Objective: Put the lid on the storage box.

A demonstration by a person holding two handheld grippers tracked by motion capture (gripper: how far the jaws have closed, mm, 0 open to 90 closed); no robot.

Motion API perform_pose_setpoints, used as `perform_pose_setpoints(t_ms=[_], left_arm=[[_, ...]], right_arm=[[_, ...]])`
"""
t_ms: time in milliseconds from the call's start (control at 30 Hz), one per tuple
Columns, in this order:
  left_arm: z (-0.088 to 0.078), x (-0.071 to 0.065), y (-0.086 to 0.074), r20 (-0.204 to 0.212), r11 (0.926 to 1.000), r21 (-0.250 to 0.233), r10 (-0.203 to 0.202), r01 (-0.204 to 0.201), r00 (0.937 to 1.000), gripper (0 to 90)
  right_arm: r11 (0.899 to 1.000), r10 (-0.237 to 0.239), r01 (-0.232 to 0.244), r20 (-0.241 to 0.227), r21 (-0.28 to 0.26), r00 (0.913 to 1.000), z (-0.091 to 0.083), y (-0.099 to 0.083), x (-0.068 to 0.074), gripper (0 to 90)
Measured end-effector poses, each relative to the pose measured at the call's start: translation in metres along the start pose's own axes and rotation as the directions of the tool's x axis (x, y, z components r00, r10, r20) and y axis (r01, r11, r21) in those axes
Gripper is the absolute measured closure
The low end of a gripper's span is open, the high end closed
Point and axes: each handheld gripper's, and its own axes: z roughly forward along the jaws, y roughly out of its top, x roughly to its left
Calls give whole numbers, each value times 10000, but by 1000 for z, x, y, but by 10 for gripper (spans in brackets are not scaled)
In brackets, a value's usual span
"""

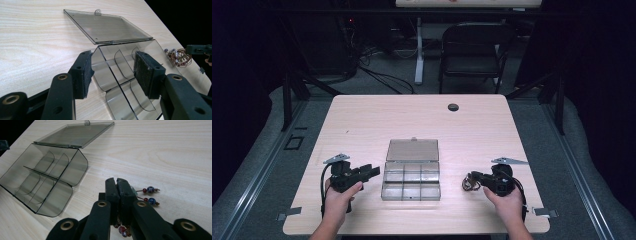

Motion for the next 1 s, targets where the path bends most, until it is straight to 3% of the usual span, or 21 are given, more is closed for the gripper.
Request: perform_pose_setpoints(t_ms=[1000], left_arm=[[-5,3,0,-139,9999,-145,-47,45,9999,491]], right_arm=[[9930,-631,596,-314,-1020,9975,-15,31,23,889]])
